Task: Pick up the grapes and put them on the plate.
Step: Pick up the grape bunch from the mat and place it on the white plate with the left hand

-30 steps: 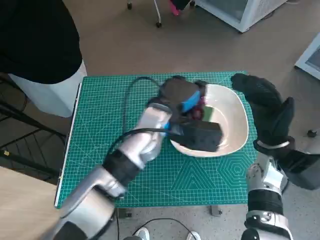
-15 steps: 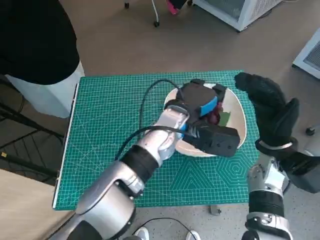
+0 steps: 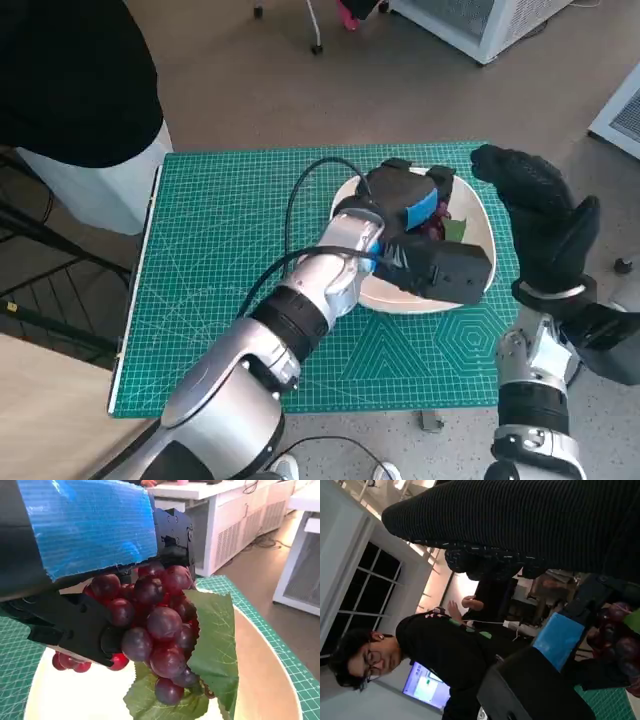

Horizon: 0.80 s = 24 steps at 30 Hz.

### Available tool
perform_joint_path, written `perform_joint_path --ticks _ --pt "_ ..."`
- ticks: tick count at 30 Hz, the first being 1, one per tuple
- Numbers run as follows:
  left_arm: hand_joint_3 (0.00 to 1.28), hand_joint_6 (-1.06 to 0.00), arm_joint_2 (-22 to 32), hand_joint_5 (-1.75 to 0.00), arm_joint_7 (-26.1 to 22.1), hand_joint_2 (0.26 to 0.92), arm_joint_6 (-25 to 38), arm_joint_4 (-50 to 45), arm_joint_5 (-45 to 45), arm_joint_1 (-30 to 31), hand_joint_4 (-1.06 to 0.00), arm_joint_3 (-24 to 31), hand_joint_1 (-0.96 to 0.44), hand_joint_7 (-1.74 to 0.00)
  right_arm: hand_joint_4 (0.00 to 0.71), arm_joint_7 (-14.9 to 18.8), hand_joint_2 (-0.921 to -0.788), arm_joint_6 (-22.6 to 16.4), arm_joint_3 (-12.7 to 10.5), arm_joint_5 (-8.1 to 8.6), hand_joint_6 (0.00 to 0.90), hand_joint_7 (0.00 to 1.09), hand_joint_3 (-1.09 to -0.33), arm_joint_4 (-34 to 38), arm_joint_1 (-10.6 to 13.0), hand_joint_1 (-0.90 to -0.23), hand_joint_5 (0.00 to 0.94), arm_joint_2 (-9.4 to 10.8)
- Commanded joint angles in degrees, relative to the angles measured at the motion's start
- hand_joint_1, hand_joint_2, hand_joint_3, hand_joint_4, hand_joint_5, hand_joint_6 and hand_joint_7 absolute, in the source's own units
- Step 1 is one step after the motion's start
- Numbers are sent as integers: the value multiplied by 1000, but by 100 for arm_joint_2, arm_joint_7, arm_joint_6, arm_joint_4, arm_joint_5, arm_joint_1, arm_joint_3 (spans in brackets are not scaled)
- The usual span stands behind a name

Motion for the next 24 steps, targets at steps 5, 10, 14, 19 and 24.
perform_joint_path --ticks 5,10,14,19,24 --pt "295 -397 -10 -1465 -207 920 76 -1 -182 -150 -394 133 0 -1432 297 -22 -921 63 -12 46 403 0 -609 31 156 -574 0 8" --pt "251 -365 33 -1045 -295 920 17 33 -97 -145 -377 8 -264 -1017 297 -40 -921 64 -7 25 403 0 -609 66 133 -572 0 10" --pt "395 -340 65 -278 -160 921 -67 45 137 -121 -303 -250 -737 -282 297 -2 -921 94 -9 48 403 0 -609 92 122 -568 0 9" --pt "533 -279 89 -47 -50 921 -103 31 201 -97 -206 -342 -863 -48 297 36 -921 120 -13 72 403 0 -609 109 118 -567 0 12" --pt "575 -239 141 -7 2 921 -131 2 196 -67 -160 -334 -855 -7 296 55 -921 150 -8 90 402 0 -608 116 114 -563 0 28"
